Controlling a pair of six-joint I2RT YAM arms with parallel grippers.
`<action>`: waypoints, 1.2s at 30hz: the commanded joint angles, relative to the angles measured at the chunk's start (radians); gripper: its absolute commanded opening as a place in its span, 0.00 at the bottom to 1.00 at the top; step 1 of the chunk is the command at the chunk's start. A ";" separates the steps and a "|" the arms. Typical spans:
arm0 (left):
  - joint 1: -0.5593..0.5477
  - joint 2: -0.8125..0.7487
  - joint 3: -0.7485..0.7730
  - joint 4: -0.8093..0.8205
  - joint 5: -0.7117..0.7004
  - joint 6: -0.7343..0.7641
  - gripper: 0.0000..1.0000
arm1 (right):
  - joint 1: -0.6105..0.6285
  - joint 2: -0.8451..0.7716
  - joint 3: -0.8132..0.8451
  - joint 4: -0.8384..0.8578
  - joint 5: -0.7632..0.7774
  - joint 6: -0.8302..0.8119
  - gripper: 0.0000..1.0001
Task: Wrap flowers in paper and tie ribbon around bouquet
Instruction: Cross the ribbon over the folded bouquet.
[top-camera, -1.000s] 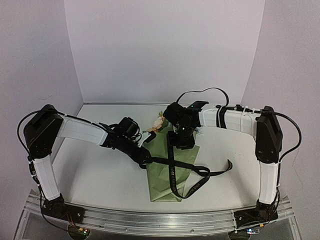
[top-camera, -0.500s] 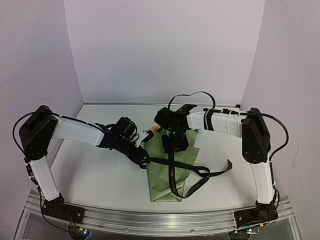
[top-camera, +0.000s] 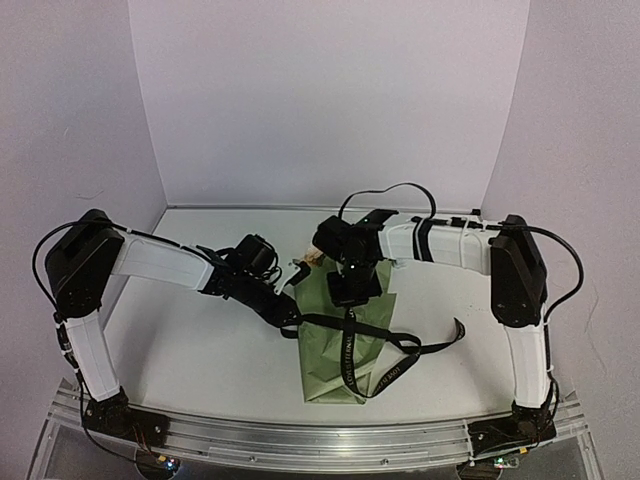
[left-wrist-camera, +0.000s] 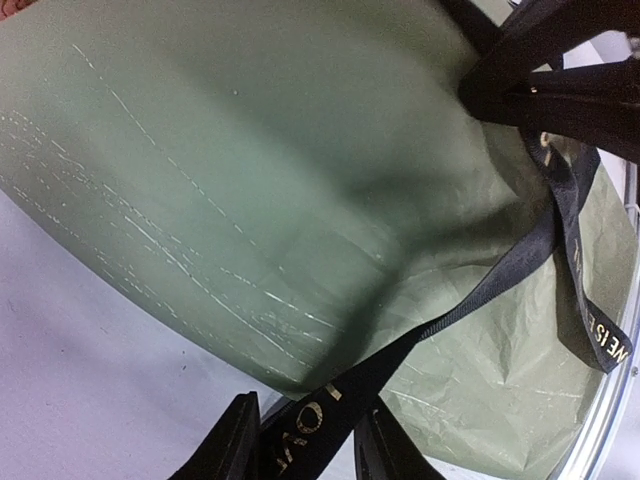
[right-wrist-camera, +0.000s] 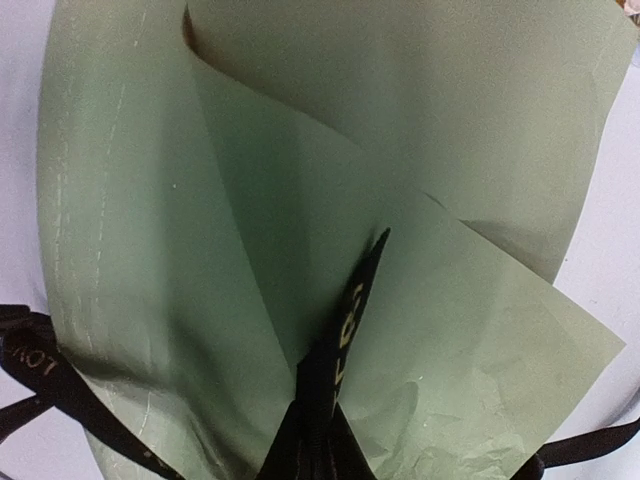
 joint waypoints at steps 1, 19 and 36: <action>-0.002 0.009 0.042 -0.012 0.030 0.002 0.32 | 0.002 -0.121 0.006 0.007 -0.043 -0.020 0.07; -0.002 -0.006 0.032 -0.002 0.033 0.002 0.11 | -0.038 -0.128 -0.002 0.007 -0.203 0.048 0.10; -0.007 -0.004 0.078 0.023 0.096 0.011 0.05 | -0.259 -0.281 0.067 -0.009 -0.546 0.060 0.00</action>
